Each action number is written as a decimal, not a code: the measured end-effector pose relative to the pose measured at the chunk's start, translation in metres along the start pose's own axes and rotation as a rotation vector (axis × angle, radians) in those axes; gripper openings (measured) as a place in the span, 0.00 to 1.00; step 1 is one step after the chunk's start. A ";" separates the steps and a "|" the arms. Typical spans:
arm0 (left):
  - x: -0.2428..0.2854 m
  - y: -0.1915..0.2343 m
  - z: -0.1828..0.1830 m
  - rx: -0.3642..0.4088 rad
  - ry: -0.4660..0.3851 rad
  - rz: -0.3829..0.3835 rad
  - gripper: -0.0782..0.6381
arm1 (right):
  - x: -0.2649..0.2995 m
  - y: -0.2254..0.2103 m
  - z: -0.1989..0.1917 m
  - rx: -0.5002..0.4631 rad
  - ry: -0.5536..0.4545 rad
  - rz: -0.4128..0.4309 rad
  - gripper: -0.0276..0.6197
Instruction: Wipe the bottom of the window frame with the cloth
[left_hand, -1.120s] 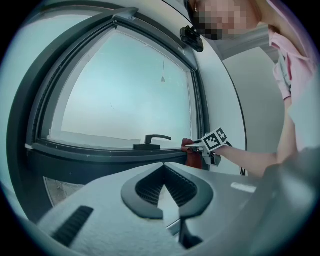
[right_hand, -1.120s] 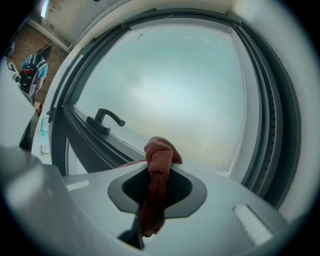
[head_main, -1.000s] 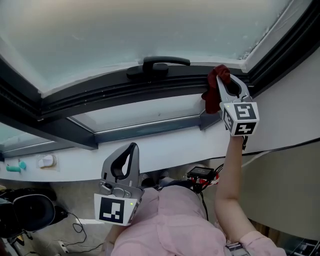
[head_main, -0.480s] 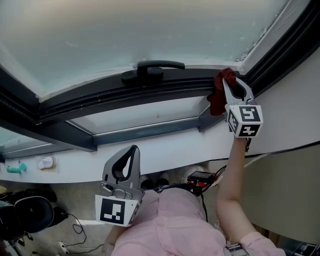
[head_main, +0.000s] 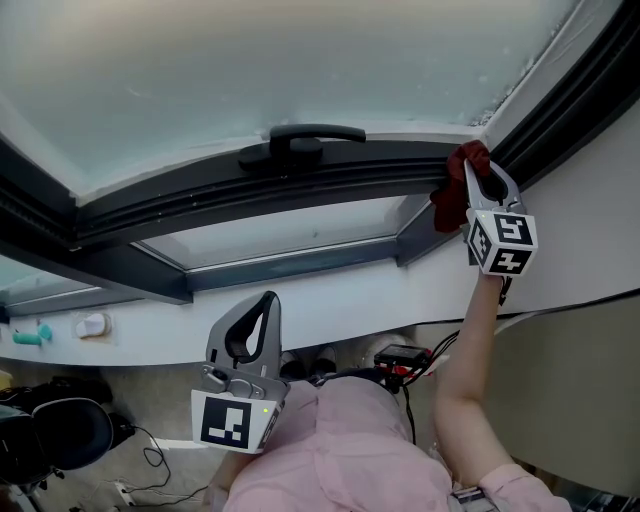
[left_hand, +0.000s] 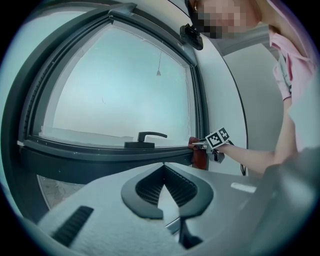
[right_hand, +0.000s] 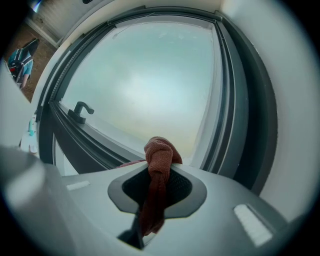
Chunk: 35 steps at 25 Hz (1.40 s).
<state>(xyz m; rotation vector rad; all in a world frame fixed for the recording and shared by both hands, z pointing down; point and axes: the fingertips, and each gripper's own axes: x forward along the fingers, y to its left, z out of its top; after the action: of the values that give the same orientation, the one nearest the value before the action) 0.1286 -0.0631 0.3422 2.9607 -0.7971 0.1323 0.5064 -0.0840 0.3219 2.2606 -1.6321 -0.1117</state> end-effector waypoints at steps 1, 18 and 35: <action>0.000 0.000 -0.002 -0.001 0.011 0.007 0.10 | 0.000 -0.003 -0.001 0.001 0.001 -0.003 0.14; 0.000 0.009 0.013 -0.040 -0.082 0.063 0.10 | -0.014 -0.034 -0.003 -0.110 0.027 -0.164 0.14; -0.067 0.063 0.009 -0.035 -0.089 0.141 0.10 | -0.063 0.276 0.117 0.057 -0.382 0.321 0.14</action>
<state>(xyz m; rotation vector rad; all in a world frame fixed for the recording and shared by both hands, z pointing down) 0.0398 -0.0850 0.3298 2.8936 -1.0089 -0.0058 0.2046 -0.1282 0.2935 2.0742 -2.1968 -0.4426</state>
